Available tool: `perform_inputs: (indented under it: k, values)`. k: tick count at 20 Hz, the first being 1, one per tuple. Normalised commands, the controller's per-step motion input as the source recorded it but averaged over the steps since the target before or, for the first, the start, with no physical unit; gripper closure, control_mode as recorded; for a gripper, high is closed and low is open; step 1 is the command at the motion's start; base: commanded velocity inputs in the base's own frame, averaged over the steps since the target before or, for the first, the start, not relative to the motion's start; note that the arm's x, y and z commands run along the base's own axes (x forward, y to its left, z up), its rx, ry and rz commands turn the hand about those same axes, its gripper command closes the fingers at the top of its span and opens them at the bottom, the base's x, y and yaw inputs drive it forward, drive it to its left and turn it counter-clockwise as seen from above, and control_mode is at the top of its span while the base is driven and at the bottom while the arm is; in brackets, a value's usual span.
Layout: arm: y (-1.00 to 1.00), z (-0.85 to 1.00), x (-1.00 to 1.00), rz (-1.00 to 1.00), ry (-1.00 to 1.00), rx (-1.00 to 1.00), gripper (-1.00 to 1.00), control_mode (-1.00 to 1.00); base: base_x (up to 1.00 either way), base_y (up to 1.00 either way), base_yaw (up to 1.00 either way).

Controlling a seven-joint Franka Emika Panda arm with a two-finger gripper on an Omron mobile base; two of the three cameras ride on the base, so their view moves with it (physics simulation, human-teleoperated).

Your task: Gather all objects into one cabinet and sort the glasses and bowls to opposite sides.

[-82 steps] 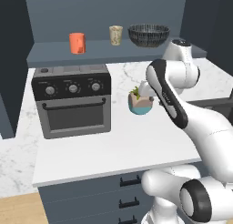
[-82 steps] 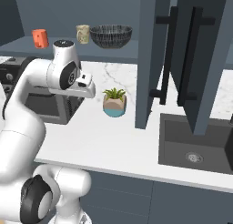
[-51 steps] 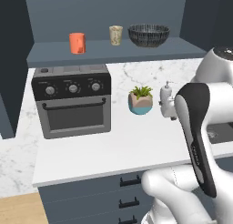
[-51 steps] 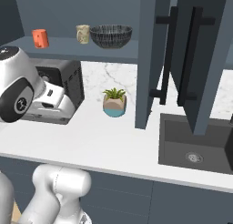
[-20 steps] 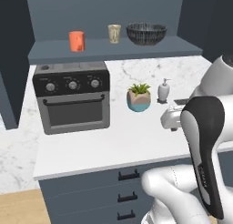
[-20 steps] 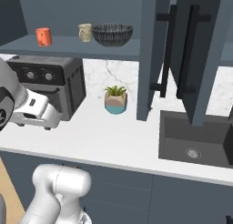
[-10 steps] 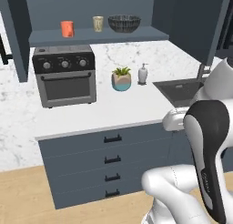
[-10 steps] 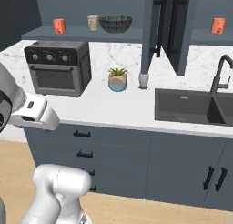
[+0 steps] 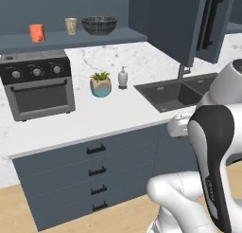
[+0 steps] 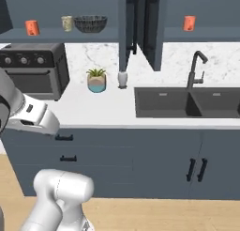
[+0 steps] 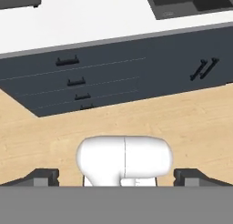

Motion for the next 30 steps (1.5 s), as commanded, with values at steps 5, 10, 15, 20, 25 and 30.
perform_inputs:
  k: [5,10,15,20,25,30]
  values:
    - [0.00,0.00,0.00,0.00,0.00,0.00,-1.00,1.00,0.00,-1.00,0.03]
    - [0.00,0.00,0.00,0.00,0.00,0.00,-1.00,1.00,0.00,-1.00,0.07]
    - [0.00,0.00,0.00,0.00,0.00,0.00,-1.00,1.00,0.03,-0.98,0.09]
    - [0.00,0.00,0.00,0.00,0.00,0.00,-1.00,1.00,0.26,-0.69,0.09]
    - [0.00,0.00,0.00,0.00,0.00,0.00,-1.00,1.00,0.36,-0.34,0.09]
    - [0.00,0.00,0.00,0.00,0.00,0.00,-1.00,1.00,0.54,-0.15,0.15]
